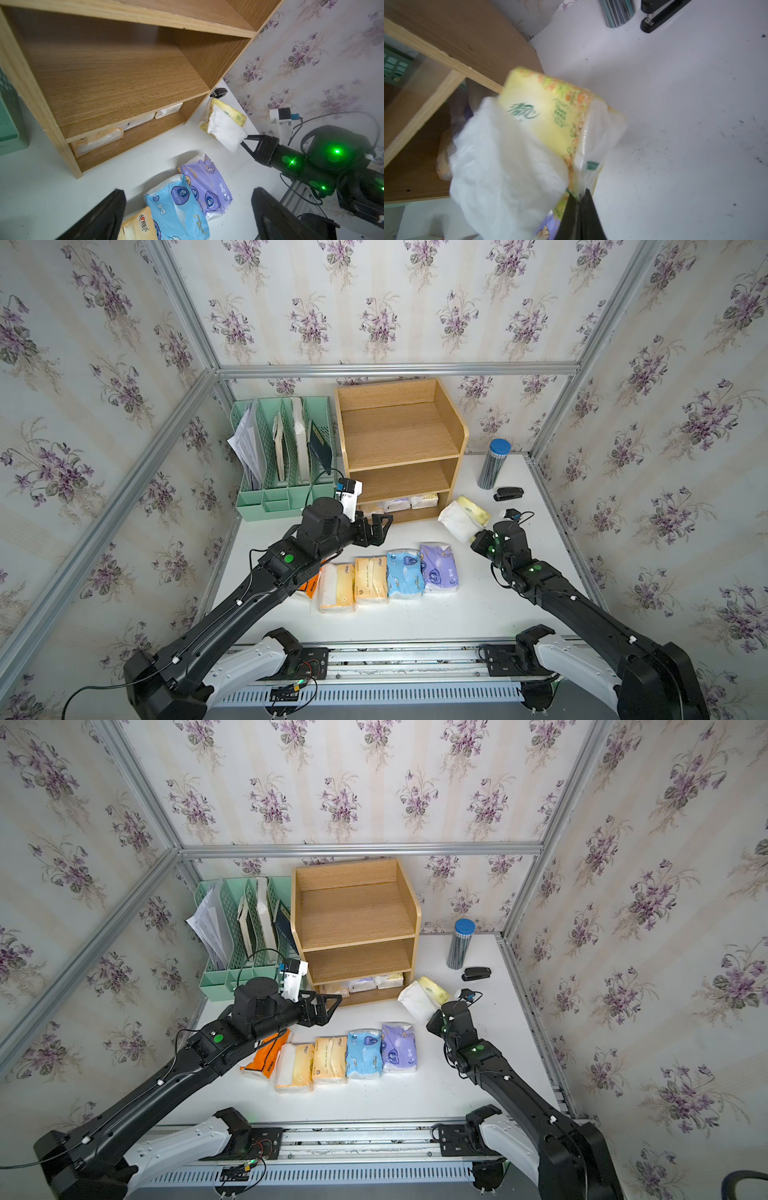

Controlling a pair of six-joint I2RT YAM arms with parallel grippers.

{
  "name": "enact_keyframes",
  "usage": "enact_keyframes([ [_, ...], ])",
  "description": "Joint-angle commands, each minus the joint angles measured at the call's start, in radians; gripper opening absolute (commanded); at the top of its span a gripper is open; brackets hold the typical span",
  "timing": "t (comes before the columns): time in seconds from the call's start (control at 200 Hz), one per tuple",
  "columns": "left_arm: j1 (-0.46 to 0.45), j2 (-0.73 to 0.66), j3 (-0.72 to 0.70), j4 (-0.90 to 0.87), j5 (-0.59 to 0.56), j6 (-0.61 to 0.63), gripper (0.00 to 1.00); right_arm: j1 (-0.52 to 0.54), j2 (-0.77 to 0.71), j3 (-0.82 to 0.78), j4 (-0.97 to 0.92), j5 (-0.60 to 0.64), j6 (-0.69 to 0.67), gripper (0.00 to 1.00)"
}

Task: Remove the tissue boxes from the shelf
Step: Place the box of tissues at the center of the board.

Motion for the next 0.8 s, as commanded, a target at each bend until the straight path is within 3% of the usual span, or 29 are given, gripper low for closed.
enact_keyframes([
  [0.0, -0.007, 0.018, 0.007, 0.036, -0.03, 0.002, 0.99, -0.012, -0.019, -0.061, 0.014, -0.029, -0.011, 0.0],
  [0.225, -0.034, 0.06, 0.03, 0.038, -0.049, 0.007, 0.99, -0.013, -0.116, -0.233, 0.047, -0.097, 0.063, 0.0],
  [0.325, -0.04, 0.07, 0.04, 0.032, -0.053, 0.012, 0.99, -0.012, -0.199, -0.247, -0.022, -0.112, 0.1, 0.02],
  [0.395, -0.042, 0.074, 0.045, 0.029, -0.059, 0.017, 0.99, -0.013, -0.281, -0.241, -0.085, -0.115, 0.118, 0.11],
  [0.48, -0.043, 0.076, 0.05, 0.024, -0.07, 0.023, 0.99, -0.012, -0.377, -0.219, -0.176, -0.1, 0.14, 0.39],
  [0.57, -0.044, 0.077, 0.051, 0.016, -0.079, 0.028, 0.99, -0.012, -0.442, -0.169, -0.249, -0.075, 0.139, 0.53],
  [0.665, -0.044, 0.067, 0.049, 0.005, -0.093, 0.034, 0.99, -0.012, -0.431, -0.089, -0.291, -0.032, 0.109, 0.62],
  [0.794, -0.044, 0.052, 0.03, 0.001, -0.132, 0.056, 0.99, -0.029, -0.246, 0.062, -0.278, 0.003, -0.003, 0.66],
])
